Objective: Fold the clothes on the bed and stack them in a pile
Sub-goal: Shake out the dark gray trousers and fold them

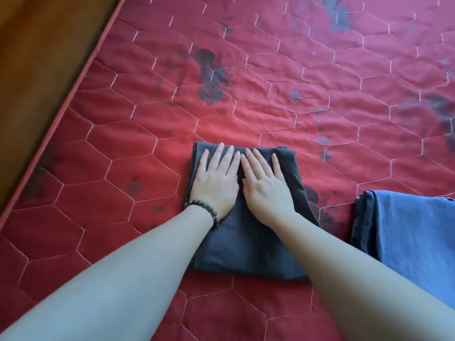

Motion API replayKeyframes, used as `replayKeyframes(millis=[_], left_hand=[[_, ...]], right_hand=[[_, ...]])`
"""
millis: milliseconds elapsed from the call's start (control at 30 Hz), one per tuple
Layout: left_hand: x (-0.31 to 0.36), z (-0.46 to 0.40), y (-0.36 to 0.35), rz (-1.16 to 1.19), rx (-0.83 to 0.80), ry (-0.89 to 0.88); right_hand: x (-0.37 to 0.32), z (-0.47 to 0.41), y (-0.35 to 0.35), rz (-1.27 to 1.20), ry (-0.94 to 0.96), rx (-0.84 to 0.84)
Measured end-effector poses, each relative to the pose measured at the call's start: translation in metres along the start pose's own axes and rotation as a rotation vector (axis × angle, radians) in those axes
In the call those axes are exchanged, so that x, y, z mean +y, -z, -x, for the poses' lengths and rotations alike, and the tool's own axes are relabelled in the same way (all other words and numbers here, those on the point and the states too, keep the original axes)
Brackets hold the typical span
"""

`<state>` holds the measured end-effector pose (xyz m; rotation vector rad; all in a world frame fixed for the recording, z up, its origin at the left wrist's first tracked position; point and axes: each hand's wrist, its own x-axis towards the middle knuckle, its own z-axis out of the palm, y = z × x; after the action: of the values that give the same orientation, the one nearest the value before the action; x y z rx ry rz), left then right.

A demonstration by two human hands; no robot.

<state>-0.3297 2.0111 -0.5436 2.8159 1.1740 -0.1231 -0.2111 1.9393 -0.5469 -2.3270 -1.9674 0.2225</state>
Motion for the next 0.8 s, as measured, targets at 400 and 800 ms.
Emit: replayKeyframes(millis=[400, 800], left_hand=[[-0.005, -0.001, -0.008, 0.112, -0.017, 0.107], [0.020, 0.087, 0.002, 0.164, 0.097, -0.087]], right_hand=[[0.004, -0.001, -0.014, 0.012, -0.442, 0.029], [-0.029, 0.086, 0.004, -0.073, -0.098, 0.077]])
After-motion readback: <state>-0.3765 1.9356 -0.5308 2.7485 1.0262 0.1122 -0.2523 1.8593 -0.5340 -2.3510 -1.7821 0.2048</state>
